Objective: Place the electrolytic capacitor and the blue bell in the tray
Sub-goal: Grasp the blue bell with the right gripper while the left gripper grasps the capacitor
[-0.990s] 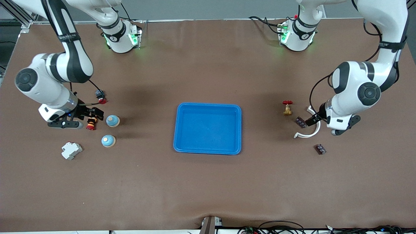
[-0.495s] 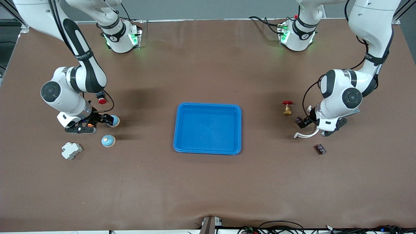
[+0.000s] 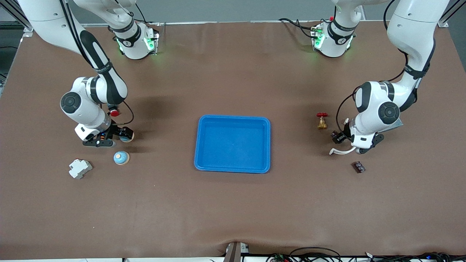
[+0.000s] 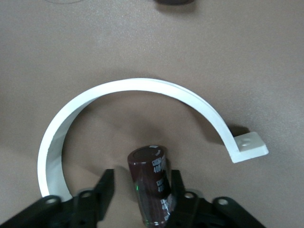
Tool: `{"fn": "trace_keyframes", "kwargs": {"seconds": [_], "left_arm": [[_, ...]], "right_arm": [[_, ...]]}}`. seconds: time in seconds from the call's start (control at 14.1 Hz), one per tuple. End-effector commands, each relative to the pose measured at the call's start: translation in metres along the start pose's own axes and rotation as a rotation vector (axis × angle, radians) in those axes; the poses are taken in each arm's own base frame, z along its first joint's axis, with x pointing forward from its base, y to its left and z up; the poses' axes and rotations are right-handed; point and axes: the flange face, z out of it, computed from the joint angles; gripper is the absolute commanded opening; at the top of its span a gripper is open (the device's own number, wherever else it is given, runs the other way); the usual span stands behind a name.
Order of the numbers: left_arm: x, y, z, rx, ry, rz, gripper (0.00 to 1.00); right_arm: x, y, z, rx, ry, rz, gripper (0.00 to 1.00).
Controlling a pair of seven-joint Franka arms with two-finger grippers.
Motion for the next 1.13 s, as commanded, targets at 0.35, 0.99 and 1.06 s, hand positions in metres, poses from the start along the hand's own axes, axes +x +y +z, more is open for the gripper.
{"fn": "trace_keyframes", "kwargs": {"seconds": [0.35, 0.99, 1.06], "left_arm": [[0.008, 0.021, -0.062, -0.058, 0.078, 0.008, 0.00], [-0.048, 0.164, -0.133, -0.112, 0.023, -0.182, 0.00], [-0.056, 0.170, -0.132, -0.111, 0.021, -0.189, 0.00]], "right_arm": [[-0.009, -0.018, 0.014, -0.003, -0.003, -0.020, 1.00], [-0.009, -0.020, 0.011, -0.002, -0.011, -0.029, 0.00], [-0.007, -0.026, 0.008, 0.001, -0.004, -0.032, 0.00]]}}
